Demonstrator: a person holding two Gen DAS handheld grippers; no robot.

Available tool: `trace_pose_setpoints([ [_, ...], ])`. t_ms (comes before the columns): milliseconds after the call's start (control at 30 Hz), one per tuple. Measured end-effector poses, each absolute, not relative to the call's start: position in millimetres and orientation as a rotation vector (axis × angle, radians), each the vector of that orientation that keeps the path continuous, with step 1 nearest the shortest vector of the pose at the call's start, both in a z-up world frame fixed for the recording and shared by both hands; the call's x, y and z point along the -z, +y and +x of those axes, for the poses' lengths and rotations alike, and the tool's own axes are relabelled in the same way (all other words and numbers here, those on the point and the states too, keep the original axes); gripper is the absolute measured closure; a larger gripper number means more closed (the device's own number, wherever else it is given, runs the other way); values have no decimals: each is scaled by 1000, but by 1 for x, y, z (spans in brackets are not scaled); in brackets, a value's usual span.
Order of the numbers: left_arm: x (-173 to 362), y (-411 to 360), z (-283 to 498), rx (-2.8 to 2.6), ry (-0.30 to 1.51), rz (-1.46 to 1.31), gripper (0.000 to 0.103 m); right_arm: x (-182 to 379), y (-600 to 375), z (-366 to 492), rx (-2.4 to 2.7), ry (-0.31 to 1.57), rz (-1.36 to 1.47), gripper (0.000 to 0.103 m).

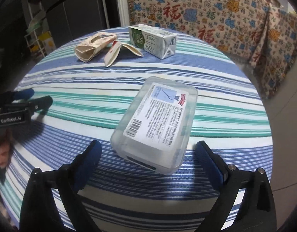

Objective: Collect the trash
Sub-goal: 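Lower the open right tool around the clear plastic box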

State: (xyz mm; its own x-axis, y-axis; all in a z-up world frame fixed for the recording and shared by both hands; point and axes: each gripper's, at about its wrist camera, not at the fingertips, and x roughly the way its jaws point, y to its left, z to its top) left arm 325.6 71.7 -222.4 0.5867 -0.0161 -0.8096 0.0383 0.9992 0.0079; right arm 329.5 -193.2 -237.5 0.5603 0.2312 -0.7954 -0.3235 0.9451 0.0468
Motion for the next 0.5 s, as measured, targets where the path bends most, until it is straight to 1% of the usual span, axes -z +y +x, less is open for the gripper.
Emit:
trace_pose_setpoints([
  [100,219,72,329,40,962,-13,7,238,-190,329,-328,927,-124,2],
  [233,195,72,348,106,937,-109,7,239,-190,328,-329,929,-120,1],
  [367,170,69,392,124,889,-137,7,240,-189,329,-328,930,-122,0],
  [500,174,60,442,138,897,-120,7,241,-188,330,-326,930,-124,0],
])
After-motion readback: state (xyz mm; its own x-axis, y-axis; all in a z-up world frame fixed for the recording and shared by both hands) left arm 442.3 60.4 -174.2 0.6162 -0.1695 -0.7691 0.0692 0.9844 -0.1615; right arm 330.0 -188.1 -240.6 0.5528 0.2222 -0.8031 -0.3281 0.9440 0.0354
